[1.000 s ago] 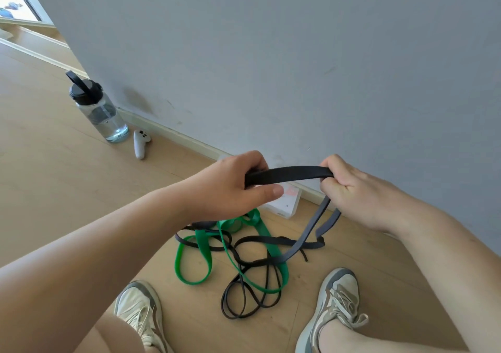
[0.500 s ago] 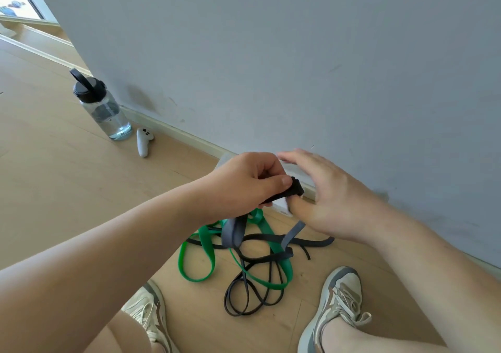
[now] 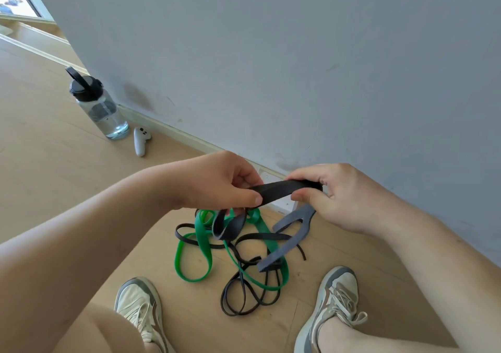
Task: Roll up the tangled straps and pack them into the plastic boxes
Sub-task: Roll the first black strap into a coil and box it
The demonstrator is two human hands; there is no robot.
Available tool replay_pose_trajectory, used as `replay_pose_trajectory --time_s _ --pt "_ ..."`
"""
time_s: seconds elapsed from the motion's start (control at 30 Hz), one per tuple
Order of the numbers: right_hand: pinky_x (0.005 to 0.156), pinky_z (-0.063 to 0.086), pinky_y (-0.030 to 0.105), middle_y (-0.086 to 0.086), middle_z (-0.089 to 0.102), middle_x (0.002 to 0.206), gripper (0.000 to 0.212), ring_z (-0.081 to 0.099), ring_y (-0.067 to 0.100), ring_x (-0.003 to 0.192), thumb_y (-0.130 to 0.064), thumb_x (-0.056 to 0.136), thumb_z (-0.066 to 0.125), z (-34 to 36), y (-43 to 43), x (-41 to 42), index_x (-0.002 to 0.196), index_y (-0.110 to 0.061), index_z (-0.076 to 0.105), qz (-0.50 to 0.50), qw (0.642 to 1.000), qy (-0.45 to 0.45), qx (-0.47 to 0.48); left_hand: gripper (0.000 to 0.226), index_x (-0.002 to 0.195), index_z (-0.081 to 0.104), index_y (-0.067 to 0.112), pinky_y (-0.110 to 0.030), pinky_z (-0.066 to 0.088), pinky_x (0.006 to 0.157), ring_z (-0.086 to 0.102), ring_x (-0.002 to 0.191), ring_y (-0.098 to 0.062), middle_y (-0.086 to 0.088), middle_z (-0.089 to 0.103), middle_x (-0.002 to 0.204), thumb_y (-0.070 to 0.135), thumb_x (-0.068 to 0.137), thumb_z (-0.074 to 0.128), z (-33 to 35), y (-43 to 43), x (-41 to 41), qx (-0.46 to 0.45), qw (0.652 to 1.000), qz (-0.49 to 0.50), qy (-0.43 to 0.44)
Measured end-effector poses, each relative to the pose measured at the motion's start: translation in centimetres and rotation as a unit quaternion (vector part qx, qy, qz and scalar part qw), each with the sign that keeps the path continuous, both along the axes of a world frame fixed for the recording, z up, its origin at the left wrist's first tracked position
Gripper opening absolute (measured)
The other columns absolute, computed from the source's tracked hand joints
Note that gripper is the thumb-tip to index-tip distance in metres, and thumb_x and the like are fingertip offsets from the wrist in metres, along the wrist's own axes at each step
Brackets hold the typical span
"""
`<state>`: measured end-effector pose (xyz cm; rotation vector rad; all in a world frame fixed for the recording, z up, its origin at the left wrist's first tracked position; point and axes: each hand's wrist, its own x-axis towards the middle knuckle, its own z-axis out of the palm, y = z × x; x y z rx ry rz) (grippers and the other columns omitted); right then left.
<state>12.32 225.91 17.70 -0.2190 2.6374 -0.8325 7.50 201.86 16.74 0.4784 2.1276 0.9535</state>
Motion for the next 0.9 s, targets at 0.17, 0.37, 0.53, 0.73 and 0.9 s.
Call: replay_pose_trajectory --time_s 0.17,0.37,0.53,0.73,0.9 --pt "0.074 0.048 0.019 -0.019 0.070 0.093 0.016 0.064 -0.002 0.088 -0.035 0.095 0.070 -0.1 0.1 0.1 0.107 -0.044 0.067 -0.010 0.998 -0.055 0.017 0.014 0.101 0.074 0.035 -0.039 0.063 0.080 0.073 0.079 -0.016 0.009 0.078 0.083 0.027 0.097 0.063 0.0 0.6 0.4 -0.029 0.997 -0.033 0.060" --pt "0.079 0.055 0.031 -0.009 0.073 0.086 0.021 0.067 0.009 0.081 -0.044 0.089 0.075 -0.8 -1.5 0.5 0.110 -0.039 0.072 -0.018 0.996 -0.081 -0.039 0.014 0.090 0.076 0.029 -0.009 0.048 0.058 0.063 0.060 0.003 0.013 0.075 0.073 0.016 0.090 0.071 -0.3 1.5 1.0 0.006 0.994 0.011 0.108" --pt "0.072 0.054 0.032 0.001 0.073 0.081 0.016 0.067 0.017 0.077 -0.044 0.085 0.079 -1.5 -2.0 0.2 0.087 -0.029 0.075 -0.033 0.995 -0.070 -0.066 0.016 0.094 0.077 0.027 -0.019 0.058 0.070 0.072 0.072 -0.004 0.011 0.078 0.079 0.013 0.091 0.071 -0.4 1.5 1.0 0.034 0.995 0.036 0.085" --pt "0.054 0.040 0.009 -0.018 0.060 0.059 0.013 0.052 -0.002 0.055 -0.036 0.096 0.068 -1.8 -0.7 -0.3 0.086 -0.032 0.075 -0.060 0.994 -0.045 -0.082 0.019 0.107 0.071 0.023 -0.037 0.062 0.087 0.074 0.088 -0.017 -0.001 0.080 0.096 0.032 0.105 0.055 -1.4 1.3 0.7 0.048 0.994 0.101 -0.006" --pt "0.058 0.042 0.029 -0.011 0.056 0.060 0.021 0.051 0.010 0.057 -0.046 0.100 0.058 -2.4 1.1 -0.5 0.086 -0.033 0.066 -0.075 0.997 -0.008 0.032 0.031 0.116 0.071 0.009 -0.048 0.061 0.093 0.076 0.093 -0.025 -0.013 0.078 0.107 0.017 0.111 0.042 -2.0 0.9 0.5 0.083 0.969 0.152 -0.174"
